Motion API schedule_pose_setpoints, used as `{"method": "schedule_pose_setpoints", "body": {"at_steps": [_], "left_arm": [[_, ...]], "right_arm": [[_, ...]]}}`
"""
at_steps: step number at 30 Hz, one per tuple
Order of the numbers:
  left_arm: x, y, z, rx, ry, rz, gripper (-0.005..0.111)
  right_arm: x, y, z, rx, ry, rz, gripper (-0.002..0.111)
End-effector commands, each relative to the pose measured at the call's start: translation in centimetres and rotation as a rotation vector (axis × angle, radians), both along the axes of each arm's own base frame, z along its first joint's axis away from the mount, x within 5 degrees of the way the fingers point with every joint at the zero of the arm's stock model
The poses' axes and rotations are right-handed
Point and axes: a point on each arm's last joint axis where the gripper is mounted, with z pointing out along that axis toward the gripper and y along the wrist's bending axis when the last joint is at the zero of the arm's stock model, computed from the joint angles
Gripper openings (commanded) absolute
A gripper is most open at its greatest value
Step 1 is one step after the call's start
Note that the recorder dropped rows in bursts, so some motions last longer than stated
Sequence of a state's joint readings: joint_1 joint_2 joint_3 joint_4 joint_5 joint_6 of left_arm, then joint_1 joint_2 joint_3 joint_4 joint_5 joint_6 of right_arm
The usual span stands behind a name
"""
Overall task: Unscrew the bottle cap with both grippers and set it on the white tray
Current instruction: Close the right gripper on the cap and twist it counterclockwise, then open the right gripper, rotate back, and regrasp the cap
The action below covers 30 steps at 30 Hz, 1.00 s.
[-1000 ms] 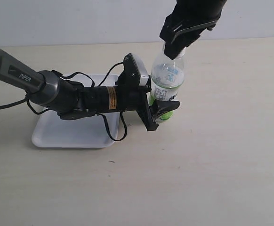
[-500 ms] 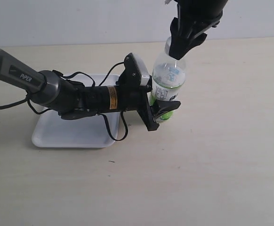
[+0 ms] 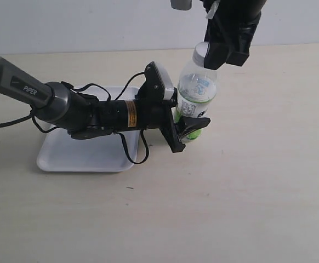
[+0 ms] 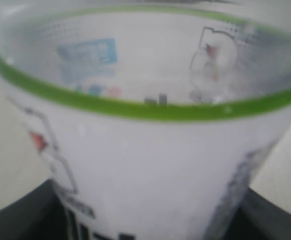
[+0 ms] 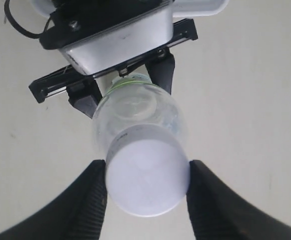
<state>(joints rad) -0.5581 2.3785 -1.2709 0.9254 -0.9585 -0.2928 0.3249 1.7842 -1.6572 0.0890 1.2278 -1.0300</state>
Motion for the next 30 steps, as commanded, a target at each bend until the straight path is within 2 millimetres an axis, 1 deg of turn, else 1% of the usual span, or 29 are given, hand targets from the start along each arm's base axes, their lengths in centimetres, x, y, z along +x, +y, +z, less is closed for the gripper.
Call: {"method": "schedule_pose_setpoints", "body": {"at_steps": [1,4,8,12,21,24,27,28,30], "left_arm": [[-0.2,0.2,-0.6,0.067,-0.003,-0.013,0.000],[-0.2,0.2,-0.6,0.067,-0.003,-0.013,0.000],[-0.2,0.2,-0.6,0.067,-0.003,-0.013,0.000],[-0.2,0.2,-0.6,0.067,-0.003,-0.013,0.000],[-0.2,0.2,-0.6,0.067,-0.003,-0.013,0.000],[-0.2,0.2,-0.6,0.067,-0.003,-0.013,0.000],[-0.2,0.2,-0.6,0.067,-0.003,-0.013,0.000],[-0.2,0.2,-0.6,0.064,-0.003,-0.014,0.000],[-0.2,0.2,-0.6,0.064,-0.003,-0.014,0.000]], "right_arm": [[0.0,-0.3,0.1,-0.080,-0.049,0.174,0.000],[0.0,-0.2,0.1,-0.105,-0.067,0.287,0.000],[-0.2,0.2,0.2,-0.096,-0.089,0.447,0.000],[-0.3,0.5,0.2,-0.089,-0.109,0.556,0.000],[-0.1,0.5,0.3,-0.093,-0.131,0.568,0.001],[-0.1,0.5,0.3,-0.087,-0.126,0.545,0.011],[-0.2,0.7,0.3,-0.042,-0.103,0.447,0.030],[-0.2,0.8,0.3,-0.026,-0.097,0.423,0.039],[-0.2,0.8,0.3,-0.006,-0.083,0.368,0.054]]}}
